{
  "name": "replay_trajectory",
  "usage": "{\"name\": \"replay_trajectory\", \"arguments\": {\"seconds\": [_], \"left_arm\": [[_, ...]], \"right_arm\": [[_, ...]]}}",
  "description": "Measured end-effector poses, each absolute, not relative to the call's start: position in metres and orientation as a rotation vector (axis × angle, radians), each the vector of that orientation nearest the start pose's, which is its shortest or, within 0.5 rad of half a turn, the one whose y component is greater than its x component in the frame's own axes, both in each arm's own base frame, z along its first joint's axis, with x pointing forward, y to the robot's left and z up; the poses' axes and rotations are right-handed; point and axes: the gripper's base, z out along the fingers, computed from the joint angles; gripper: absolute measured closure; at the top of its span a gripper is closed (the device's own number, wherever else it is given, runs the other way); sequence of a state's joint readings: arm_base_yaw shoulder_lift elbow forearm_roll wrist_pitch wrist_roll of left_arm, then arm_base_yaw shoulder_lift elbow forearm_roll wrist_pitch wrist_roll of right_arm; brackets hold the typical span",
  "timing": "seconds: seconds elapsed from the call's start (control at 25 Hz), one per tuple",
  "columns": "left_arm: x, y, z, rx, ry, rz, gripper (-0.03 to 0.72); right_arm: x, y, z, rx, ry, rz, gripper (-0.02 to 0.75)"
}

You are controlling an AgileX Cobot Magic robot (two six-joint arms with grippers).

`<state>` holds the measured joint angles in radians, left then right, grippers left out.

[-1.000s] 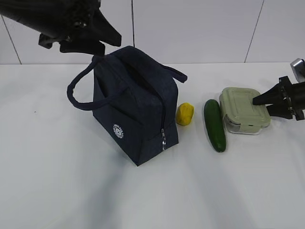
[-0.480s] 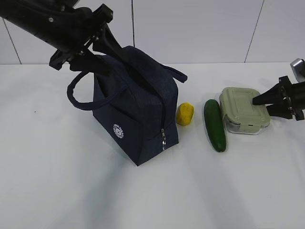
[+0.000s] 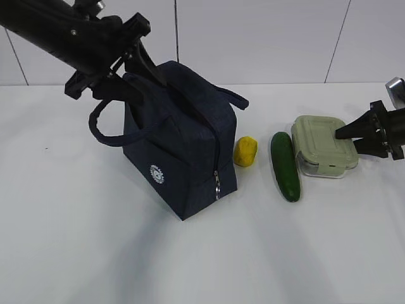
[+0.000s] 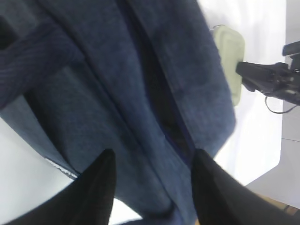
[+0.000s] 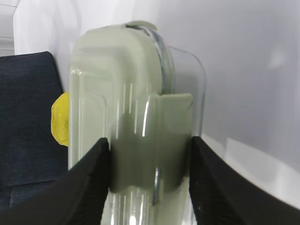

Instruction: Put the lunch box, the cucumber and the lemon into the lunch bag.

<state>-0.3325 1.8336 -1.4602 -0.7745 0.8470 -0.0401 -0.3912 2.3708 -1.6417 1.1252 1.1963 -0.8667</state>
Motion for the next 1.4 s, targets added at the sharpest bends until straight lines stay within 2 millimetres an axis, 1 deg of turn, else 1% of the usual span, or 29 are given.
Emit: {"name": "replay_trajectory", "arguments": {"seconds": [0.2,0.28,0.32,0.36,0.44,0.52,0.6,0.72,0.84,0.92,1.04,1.12,1.2,1.28,1.4], "left_arm": [[0.374,-0.180,0.248,-0.216,2.702,-1.067,0.312],[0.376,-0.181,0.245,-0.227,2.702,-1.067,0.318],[0.376,-0.181,0.245,-0.228,2.702,-1.067,0.335],[0.376,-0.181,0.244,-0.229,2.704,-1.066,0.368],[0.376,-0.181,0.244,-0.227,2.704,-1.064,0.467],[0.376,-0.180,0.244,-0.202,2.706,-1.048,0.605],[0.376,-0.179,0.243,-0.176,2.710,-1.027,0.675],[0.376,-0.174,0.242,-0.149,2.724,-0.997,0.694],[0.378,-0.162,0.242,-0.112,2.754,-0.986,0.695],[0.381,-0.150,0.247,-0.079,2.769,-0.978,0.696],[0.388,-0.133,0.265,-0.008,2.776,-0.931,0.696],[0.393,-0.124,0.283,0.072,2.769,-0.854,0.696],[0.395,-0.115,0.300,0.151,2.782,-0.735,0.696],[0.399,-0.110,0.314,0.194,2.768,-0.625,0.697],[0.402,-0.105,0.319,0.210,2.763,-0.540,0.697]], "right_arm": [[0.444,-0.100,0.110,0.157,2.471,1.251,0.359],[0.444,-0.100,0.110,0.158,2.471,1.252,0.359],[0.444,-0.100,0.110,0.160,2.471,1.252,0.359],[0.444,-0.100,0.110,0.160,2.471,1.252,0.359],[0.444,-0.100,0.110,0.160,2.471,1.252,0.359],[0.444,-0.100,0.111,0.161,2.470,1.253,0.360],[0.444,-0.100,0.111,0.162,2.470,1.253,0.360],[0.444,-0.100,0.111,0.169,2.471,1.256,0.360],[0.444,-0.100,0.111,0.171,2.472,1.256,0.360],[0.444,-0.100,0.111,0.174,2.472,1.257,0.360],[0.444,-0.100,0.111,0.175,2.472,1.258,0.360],[0.444,-0.100,0.111,0.175,2.472,1.258,0.360],[0.444,-0.100,0.111,0.177,2.473,1.258,0.360],[0.444,-0.100,0.111,0.177,2.473,1.258,0.360],[0.444,-0.100,0.111,0.177,2.473,1.258,0.360]]}}
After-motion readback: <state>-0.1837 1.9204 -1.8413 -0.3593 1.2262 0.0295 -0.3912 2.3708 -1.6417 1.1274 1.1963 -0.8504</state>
